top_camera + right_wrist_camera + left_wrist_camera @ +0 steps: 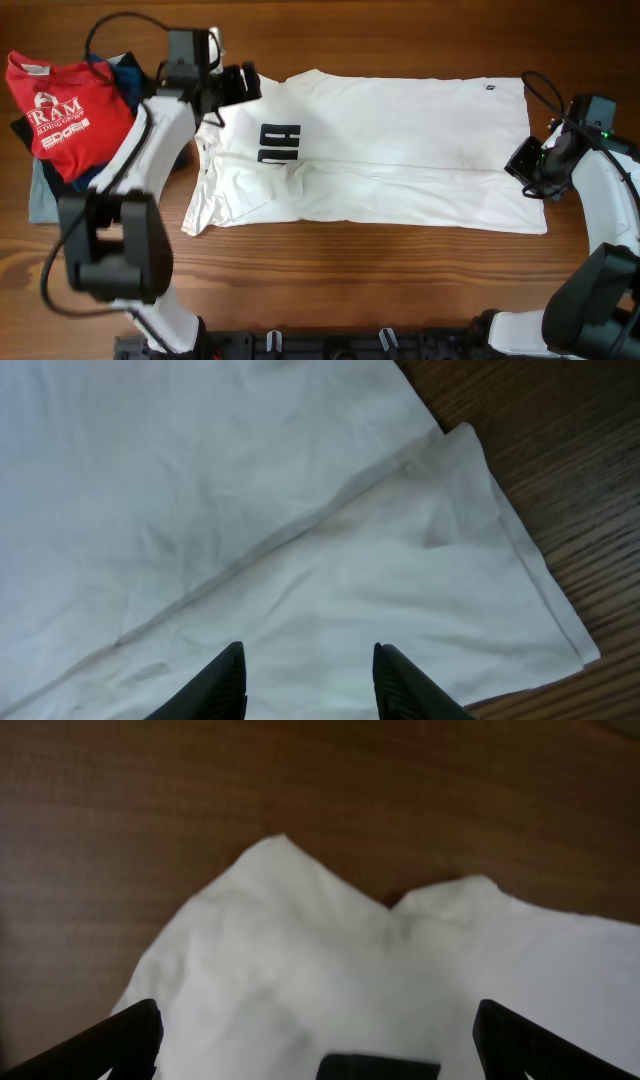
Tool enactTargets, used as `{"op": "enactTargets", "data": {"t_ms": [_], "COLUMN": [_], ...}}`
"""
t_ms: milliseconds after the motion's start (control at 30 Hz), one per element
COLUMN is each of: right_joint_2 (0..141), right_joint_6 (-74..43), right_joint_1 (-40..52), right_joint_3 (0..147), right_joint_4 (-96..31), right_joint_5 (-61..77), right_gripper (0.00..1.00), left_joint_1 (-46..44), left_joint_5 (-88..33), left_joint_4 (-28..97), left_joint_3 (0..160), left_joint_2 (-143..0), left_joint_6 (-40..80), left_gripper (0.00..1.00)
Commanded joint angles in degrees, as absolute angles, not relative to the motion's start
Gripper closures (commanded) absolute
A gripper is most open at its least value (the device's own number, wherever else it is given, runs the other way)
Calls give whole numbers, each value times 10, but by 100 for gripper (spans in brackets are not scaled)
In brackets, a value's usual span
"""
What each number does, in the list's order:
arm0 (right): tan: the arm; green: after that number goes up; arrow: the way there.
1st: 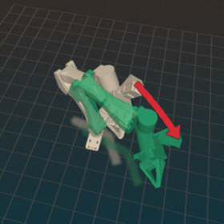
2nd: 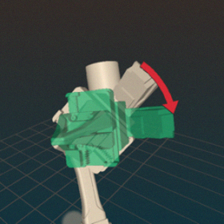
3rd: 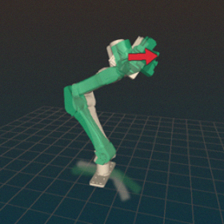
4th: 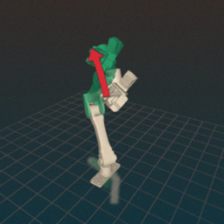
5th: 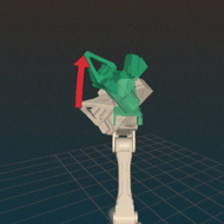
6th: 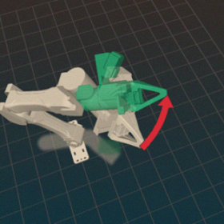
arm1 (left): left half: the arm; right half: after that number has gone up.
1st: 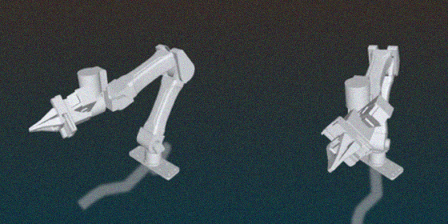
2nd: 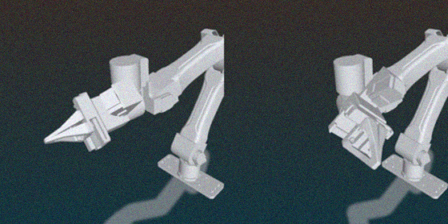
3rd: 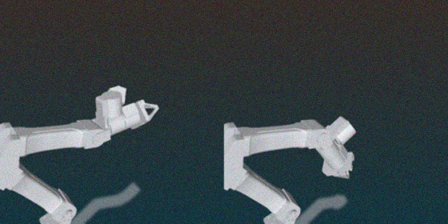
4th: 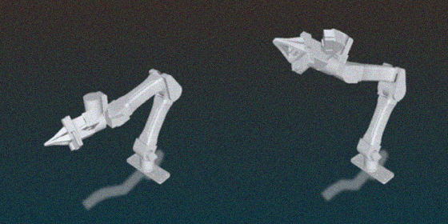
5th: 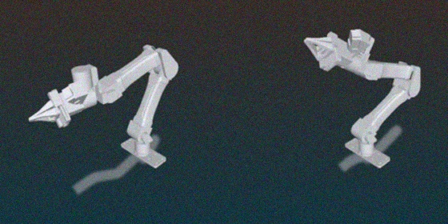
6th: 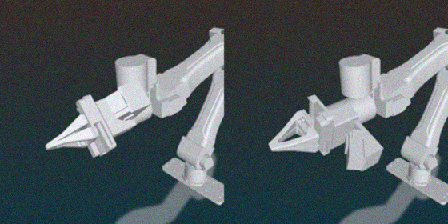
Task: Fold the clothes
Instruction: 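Move the left gripper to the shirt's top-left shoulder and grasp it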
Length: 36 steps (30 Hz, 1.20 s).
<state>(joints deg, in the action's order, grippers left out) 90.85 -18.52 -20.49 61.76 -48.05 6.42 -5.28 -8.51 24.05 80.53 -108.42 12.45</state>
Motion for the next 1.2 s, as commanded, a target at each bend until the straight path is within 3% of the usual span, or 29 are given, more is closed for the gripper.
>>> {"op": "enactTargets", "data": {"t_ms": [0, 433, 567, 733, 933, 1100, 1167], "right_joint_2": [895, 895, 895, 895, 895, 895, 895], "right_joint_6": [-180, -178, -178, -178, -178, -177, -177], "right_joint_1": [-203, -203, -203, -203, -203, -203, -203], "right_joint_3": [630, 630, 630, 630, 630, 630, 630], "right_joint_4": [-485, -492, -494, -495, -493, -493, -493], "right_joint_5": [70, 69, 69, 69, 69, 69, 69], "right_gripper": [59, 59, 59, 59, 58, 58, 58], "left_joint_1": [-53, -48, -47, -48, -48, -49, -52], "left_joint_5": [-94, -74, -72, -84, -85, -86, -86], "left_joint_4": [213, 108, 97, 109, 125, 140, 140], "left_joint_3": [871, 885, 885, 885, 885, 885, 885], "left_joint_2": [-1159, -1275, -1291, -1309, -1310, -1310, -1310], "left_joint_6": [105, 107, 107, 107, 107, 107, 107], "left_gripper": [0, 4, 10, 31, 46, 67, 67]}}
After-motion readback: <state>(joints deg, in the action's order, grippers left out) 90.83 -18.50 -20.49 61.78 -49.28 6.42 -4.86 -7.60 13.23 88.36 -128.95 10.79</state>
